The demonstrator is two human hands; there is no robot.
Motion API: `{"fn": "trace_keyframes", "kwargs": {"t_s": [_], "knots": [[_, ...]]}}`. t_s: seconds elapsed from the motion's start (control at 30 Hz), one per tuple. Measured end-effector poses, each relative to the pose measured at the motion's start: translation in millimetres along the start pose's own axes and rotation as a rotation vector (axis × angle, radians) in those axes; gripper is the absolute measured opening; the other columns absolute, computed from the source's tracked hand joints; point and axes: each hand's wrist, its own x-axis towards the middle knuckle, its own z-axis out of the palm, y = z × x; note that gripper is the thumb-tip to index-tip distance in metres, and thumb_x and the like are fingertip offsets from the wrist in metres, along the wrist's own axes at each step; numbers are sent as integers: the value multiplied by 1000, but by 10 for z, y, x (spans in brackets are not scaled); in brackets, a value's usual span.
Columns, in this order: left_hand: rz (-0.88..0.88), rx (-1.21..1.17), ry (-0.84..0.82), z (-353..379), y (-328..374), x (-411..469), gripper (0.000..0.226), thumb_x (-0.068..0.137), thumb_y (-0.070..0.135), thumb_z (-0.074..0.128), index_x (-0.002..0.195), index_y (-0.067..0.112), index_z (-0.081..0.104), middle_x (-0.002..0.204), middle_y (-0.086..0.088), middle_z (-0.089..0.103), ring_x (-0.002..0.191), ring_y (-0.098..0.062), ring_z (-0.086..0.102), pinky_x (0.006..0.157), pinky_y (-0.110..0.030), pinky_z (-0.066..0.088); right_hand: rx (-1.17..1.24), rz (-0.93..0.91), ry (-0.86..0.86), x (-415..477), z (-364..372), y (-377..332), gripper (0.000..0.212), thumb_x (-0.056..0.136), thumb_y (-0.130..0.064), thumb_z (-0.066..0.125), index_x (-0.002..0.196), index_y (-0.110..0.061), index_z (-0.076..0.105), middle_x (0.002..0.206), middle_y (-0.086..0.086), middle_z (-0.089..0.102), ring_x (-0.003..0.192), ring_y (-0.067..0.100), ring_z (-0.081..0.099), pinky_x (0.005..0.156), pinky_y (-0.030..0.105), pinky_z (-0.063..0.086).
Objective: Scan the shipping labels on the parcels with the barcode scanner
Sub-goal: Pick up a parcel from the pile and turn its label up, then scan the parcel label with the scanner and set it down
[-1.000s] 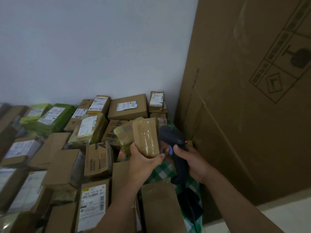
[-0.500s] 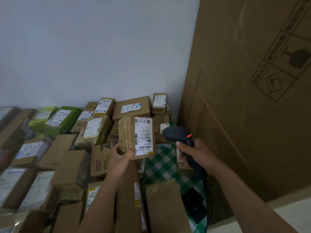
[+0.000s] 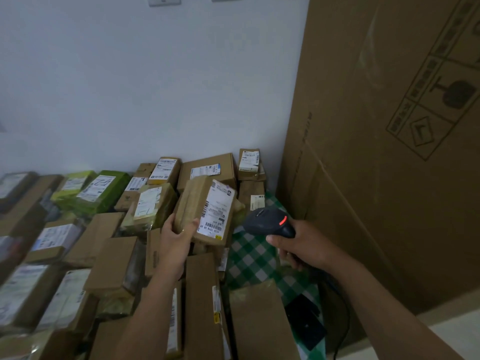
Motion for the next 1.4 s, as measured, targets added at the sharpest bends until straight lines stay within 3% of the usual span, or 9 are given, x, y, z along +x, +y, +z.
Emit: {"fn": "trace_keyframes", "kwargs": {"t_s": [0.17, 0.4, 0.73, 0.9, 1.0, 1.13, 1.23, 1.3, 1.4], "knots": [[-120, -325, -36, 81, -150, 31, 67, 87, 13, 71, 146, 22, 39, 127, -5, 63, 107, -19, 67, 93, -41, 54, 135, 51, 10, -36, 0, 11, 32, 93, -33, 62, 74, -8, 59, 63, 11, 63, 44, 18, 53, 45, 28, 44], [-124, -387, -58, 137, -246, 59, 67, 87, 7, 69, 144, 21, 38, 125, -7, 65, 109, -22, 68, 98, -46, 52, 168, 60, -38, -84, -18, 28, 26, 94, -33, 61, 80, -11, 60, 70, 15, 64, 46, 19, 54, 47, 28, 43], [-87, -386, -50, 131, -298, 64, 64, 87, 7, 69, 142, 21, 39, 127, -7, 63, 112, -23, 65, 99, -47, 51, 193, 48, -55, -92, 1, 19, 23, 95, -32, 60, 78, -15, 60, 61, 9, 62, 45, 19, 53, 47, 30, 43], [-35, -100, -6, 154, -276, 6, 82, 78, 26, 80, 146, 29, 34, 133, 2, 53, 120, -22, 55, 101, -52, 48, 206, 86, 22, -59, -18, 42, 28, 93, -32, 62, 78, -10, 60, 64, 11, 64, 44, 18, 54, 46, 28, 44], [48, 83, 24, 246, -209, -29, 87, 76, 29, 82, 148, 26, 32, 134, 3, 46, 123, -21, 48, 100, -53, 49, 245, 119, 142, -20, -102, 63, 30, 94, -31, 61, 79, -5, 59, 52, 3, 60, 38, 13, 52, 43, 25, 43], [113, 104, 132, 324, -44, 66, 91, 72, 38, 84, 147, 28, 33, 141, 1, 45, 127, -23, 48, 97, -50, 51, 272, 143, 252, 52, -248, 92, 37, 93, -32, 62, 70, -3, 59, 47, 2, 57, 36, 13, 50, 44, 26, 43], [210, 95, 217, 331, 121, 155, 90, 74, 33, 83, 147, 23, 32, 141, 2, 41, 125, -16, 45, 96, -37, 47, 277, 116, 253, 146, -284, 65, 36, 93, -30, 62, 69, -4, 57, 46, 0, 57, 36, 12, 50, 45, 26, 43], [350, 261, 278, 335, 206, 219, 89, 72, 25, 86, 144, 20, 34, 137, 1, 37, 122, -13, 41, 93, -28, 43, 274, 102, 230, 235, -268, 28, 34, 95, -26, 61, 70, -4, 56, 44, 0, 55, 34, 11, 48, 40, 22, 42], [476, 658, 265, 357, 187, 340, 91, 68, 15, 87, 143, 14, 37, 142, -10, 35, 131, -25, 35, 105, -38, 39, 260, 75, 195, 384, -205, 18, 27, 94, -26, 62, 81, -3, 58, 60, 11, 59, 38, 13, 50, 40, 25, 43]]}}
